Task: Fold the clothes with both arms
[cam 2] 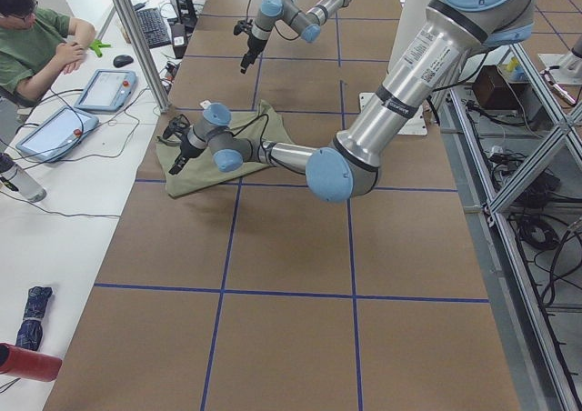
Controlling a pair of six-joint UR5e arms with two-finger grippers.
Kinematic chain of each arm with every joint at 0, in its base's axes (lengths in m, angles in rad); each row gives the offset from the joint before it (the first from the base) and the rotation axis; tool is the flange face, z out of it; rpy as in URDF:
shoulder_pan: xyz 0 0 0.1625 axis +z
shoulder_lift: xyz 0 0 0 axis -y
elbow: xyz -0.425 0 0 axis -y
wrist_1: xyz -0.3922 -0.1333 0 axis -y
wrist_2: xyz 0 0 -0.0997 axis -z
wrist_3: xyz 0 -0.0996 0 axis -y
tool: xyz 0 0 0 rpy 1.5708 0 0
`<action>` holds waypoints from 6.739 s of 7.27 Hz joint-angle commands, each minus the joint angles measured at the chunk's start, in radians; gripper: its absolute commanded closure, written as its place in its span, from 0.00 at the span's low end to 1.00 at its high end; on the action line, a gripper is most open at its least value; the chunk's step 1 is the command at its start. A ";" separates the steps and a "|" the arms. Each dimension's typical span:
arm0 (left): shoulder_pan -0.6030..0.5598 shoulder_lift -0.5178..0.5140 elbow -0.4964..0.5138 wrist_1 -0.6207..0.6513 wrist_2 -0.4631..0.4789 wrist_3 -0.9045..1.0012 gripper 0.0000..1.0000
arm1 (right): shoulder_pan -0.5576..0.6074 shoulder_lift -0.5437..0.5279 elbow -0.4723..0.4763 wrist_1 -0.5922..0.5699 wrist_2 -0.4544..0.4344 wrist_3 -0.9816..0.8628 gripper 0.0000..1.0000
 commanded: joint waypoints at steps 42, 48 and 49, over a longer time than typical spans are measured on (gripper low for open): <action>0.029 0.136 -0.209 -0.022 -0.070 -0.118 0.00 | -0.402 -0.225 0.397 -0.226 -0.100 -0.556 0.38; 0.038 0.150 -0.209 -0.051 -0.068 -0.152 0.00 | -0.392 -0.271 0.391 -0.220 -0.068 -0.665 0.47; 0.038 0.150 -0.208 -0.051 -0.068 -0.152 0.00 | -0.397 -0.271 0.391 -0.220 -0.068 -0.662 0.68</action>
